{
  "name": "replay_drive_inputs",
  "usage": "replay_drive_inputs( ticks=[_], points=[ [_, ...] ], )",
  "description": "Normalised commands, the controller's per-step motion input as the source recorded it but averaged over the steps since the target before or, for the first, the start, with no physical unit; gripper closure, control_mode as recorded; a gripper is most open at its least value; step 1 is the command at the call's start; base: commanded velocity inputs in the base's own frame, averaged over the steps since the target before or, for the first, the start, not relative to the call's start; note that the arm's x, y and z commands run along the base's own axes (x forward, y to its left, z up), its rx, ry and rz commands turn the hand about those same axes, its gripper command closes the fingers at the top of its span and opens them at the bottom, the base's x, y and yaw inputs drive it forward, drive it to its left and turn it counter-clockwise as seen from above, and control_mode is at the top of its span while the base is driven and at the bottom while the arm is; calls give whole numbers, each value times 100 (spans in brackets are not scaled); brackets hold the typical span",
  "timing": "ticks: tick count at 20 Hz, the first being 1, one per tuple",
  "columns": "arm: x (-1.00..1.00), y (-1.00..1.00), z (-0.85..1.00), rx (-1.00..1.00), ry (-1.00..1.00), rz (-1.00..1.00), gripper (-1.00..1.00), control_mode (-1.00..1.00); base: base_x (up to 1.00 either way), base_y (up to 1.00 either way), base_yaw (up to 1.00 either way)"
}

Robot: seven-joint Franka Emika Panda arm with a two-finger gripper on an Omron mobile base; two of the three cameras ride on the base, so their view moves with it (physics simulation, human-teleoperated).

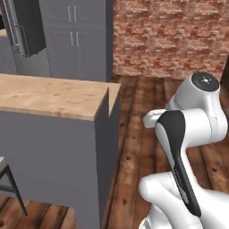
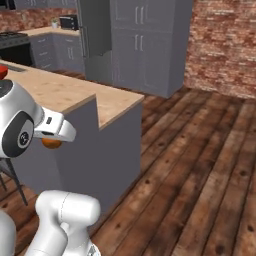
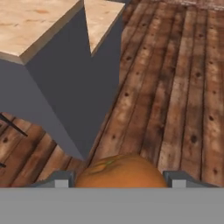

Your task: Retrieve the tangerine and banana from the fridge and place them into the bowl on the dining table.

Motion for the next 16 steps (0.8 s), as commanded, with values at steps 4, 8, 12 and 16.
replay_drive_inputs(
  ticks=[4, 8, 12, 16],
  points=[
    [0, 0, 0, 0, 0, 0, 100, 100, -34, 62, -27],
    [0, 0, 0, 0, 0, 0, 100, 100, -41, 62, -25],
    [0, 0, 0, 0, 0, 0, 100, 100, -23, 72, -24],
    [0, 0, 0, 0, 0, 0, 100, 100, -6, 74, -23]
  ],
)
